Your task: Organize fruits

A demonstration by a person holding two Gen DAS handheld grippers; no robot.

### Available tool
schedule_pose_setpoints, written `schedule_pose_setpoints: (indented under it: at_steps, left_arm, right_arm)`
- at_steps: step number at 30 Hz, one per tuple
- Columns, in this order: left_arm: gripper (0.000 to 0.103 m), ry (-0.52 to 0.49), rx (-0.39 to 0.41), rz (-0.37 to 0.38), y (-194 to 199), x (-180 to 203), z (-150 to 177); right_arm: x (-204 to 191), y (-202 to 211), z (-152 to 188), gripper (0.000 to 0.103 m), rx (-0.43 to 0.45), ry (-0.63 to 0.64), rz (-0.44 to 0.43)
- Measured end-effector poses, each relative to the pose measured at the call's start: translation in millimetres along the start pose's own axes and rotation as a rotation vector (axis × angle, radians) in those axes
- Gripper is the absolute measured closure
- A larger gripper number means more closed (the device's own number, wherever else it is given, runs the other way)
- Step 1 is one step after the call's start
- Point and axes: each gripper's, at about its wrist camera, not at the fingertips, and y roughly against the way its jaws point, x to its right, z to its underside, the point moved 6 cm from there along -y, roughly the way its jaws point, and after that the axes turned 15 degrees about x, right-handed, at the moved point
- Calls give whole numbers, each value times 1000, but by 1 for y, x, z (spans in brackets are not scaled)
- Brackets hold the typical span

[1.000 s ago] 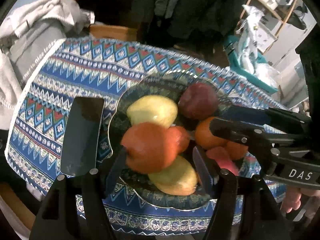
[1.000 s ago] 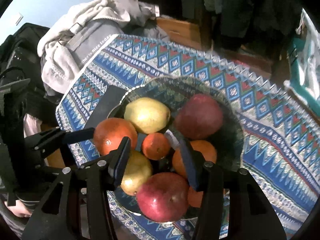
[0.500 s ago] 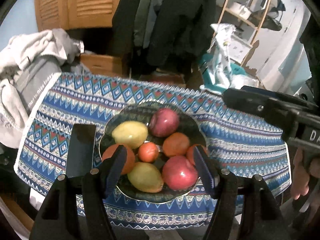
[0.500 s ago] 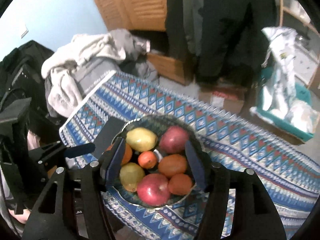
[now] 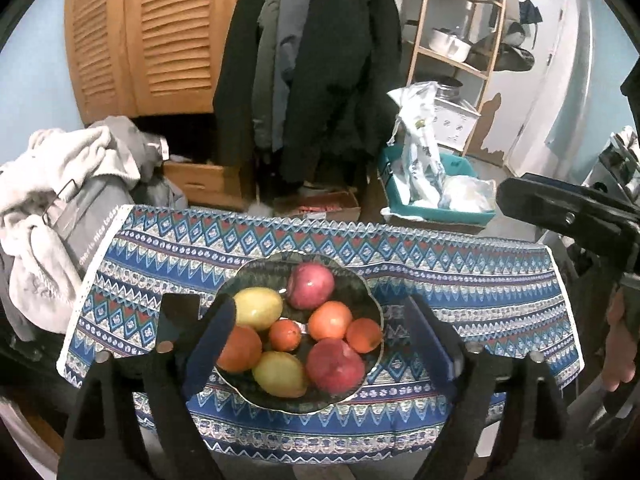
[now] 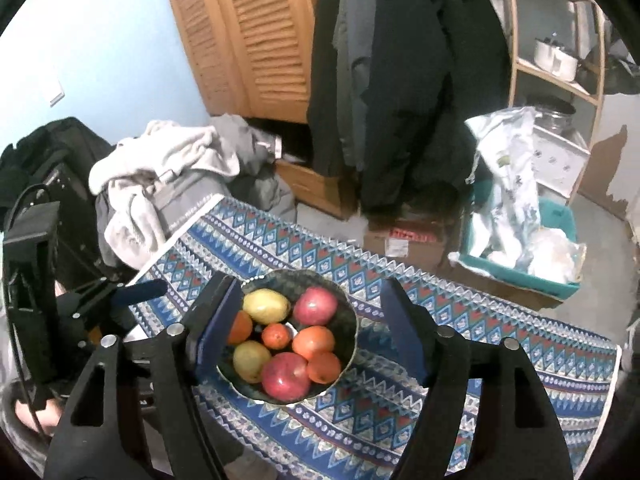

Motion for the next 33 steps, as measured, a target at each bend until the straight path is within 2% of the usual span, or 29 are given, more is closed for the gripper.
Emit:
schedule_pose_setpoints:
  at_steps: [4, 11, 18, 24, 33]
  left_arm:
    - [13, -7, 20, 9, 11, 10, -7]
    - [1, -57, 57, -7, 27, 24, -15]
    - [1, -82, 71, -40, 32, 31, -21]
    - [1, -126, 103, -73, 38, 39, -26]
    - [1, -155, 104, -90, 36, 47, -27]
  right_arm:
    - [5, 17, 0, 22, 18, 11, 19]
    - [19, 41, 4, 20, 41, 35, 64]
    - [33, 59, 5, 20, 75, 19, 93]
    - [42, 66, 9, 20, 97, 94, 180]
    - [49, 66, 18, 20, 98, 113, 196]
